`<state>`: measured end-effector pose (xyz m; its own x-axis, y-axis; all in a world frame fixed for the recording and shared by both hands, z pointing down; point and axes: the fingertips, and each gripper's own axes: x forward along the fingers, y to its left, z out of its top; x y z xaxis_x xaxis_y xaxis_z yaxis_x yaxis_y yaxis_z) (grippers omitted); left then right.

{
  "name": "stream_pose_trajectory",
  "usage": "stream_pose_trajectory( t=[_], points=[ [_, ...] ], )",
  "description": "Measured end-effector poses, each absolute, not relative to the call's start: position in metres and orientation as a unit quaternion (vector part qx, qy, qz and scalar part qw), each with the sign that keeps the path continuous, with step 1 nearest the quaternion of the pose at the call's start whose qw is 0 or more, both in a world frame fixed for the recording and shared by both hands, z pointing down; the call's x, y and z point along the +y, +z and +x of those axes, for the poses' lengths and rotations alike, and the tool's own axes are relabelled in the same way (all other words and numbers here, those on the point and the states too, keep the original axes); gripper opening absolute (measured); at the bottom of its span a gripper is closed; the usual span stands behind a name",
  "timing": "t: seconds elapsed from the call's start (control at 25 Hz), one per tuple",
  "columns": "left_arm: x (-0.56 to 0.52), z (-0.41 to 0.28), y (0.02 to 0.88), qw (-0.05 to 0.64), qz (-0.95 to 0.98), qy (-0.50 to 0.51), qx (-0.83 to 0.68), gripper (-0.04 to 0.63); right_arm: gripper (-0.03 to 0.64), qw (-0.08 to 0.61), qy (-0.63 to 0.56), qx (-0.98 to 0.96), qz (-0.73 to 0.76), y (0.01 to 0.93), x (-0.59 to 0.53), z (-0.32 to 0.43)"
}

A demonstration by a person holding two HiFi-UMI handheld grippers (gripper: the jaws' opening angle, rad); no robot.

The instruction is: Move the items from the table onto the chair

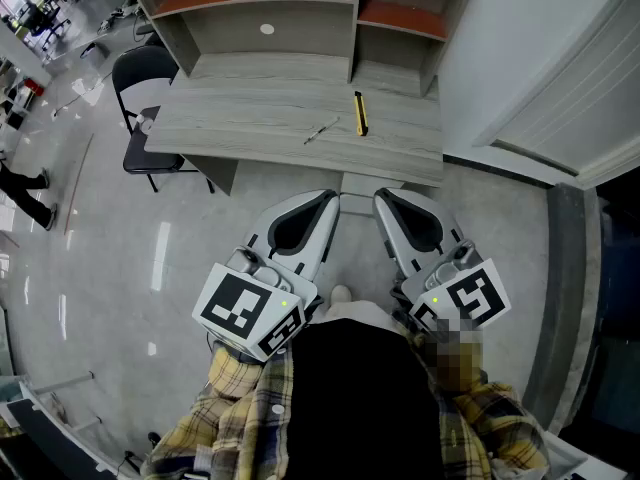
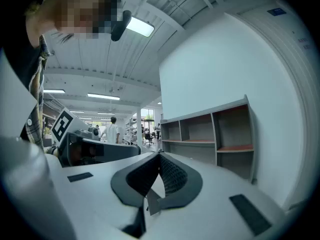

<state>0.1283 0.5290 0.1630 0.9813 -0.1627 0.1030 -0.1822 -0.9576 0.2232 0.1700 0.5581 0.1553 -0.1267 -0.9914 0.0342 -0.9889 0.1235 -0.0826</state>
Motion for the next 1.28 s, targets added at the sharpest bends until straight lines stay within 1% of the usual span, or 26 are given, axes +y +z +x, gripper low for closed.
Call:
stream_pose_trajectory(
  t=[0.72,1.04,1.28],
  points=[
    [0.528,0.137,0.184,0.131,0.981,0.050,-0.132,0.003,0.017,0.025,-0.068,0.771,-0.633,0.177,0.564,0.184],
    [0.479,0.141,0.188,0.136,0.980,0.044,-0.138,0.003,0.017,0.018,-0.079,0.774,-0.628,0.187,0.520,0.183],
    [0.405,0.146,0.197,0.135,0.983,0.056,-0.113,0.003,0.018,0.018,-0.088,0.759,-0.645,0.196,0.447,0.185]
  ],
)
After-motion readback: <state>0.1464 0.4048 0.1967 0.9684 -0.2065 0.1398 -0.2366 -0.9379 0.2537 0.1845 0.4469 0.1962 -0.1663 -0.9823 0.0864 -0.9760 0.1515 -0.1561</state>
